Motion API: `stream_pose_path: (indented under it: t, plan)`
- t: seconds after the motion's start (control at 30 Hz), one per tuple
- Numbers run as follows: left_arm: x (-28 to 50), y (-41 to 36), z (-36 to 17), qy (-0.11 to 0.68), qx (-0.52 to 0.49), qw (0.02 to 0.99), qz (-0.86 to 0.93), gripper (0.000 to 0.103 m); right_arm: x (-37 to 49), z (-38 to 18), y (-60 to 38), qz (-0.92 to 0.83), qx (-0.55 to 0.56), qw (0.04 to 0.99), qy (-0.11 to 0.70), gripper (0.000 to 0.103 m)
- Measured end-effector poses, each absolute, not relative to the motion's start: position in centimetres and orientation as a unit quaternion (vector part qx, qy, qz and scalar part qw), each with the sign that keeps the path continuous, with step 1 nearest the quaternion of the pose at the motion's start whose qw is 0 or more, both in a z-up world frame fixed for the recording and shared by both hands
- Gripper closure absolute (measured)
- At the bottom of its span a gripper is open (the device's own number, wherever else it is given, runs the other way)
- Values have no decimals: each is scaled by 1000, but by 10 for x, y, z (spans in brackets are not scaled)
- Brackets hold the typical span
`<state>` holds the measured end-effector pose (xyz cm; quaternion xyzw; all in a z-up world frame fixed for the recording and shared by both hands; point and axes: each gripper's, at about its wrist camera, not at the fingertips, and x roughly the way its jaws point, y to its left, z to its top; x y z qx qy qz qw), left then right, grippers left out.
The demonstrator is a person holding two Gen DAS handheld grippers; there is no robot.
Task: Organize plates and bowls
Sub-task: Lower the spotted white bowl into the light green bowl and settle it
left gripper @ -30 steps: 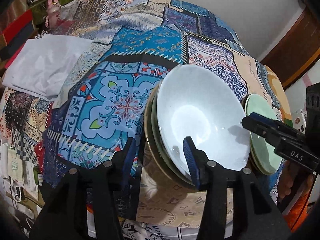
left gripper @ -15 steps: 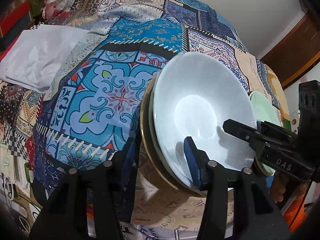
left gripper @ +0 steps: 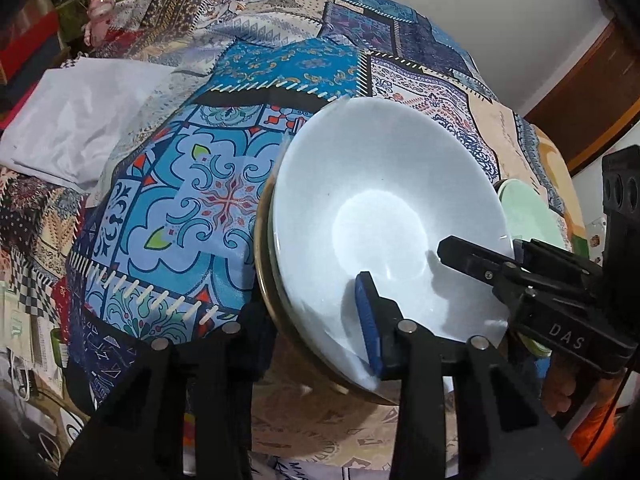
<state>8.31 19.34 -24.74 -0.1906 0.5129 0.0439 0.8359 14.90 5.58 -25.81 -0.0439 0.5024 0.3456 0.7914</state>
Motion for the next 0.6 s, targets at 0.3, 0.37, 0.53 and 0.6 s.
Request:
stream_pose_path:
  t: [0.3,0.37,0.53,0.6]
  plan:
    - [86,193,-244,512,-181,838,48,66,149,-258,54,343,-32,791,506,74]
    - [86,192,-243,512,-179,839,50,67,149,-258,53,343,-28,790,508,74]
    - [88,190,-239,510,-175,840,53,67,149,-255,50,341,-20,790,509,74]
    - [87,189,-237,508,-174,842,52,67,148,-253,48,340,-17,792,506,74]
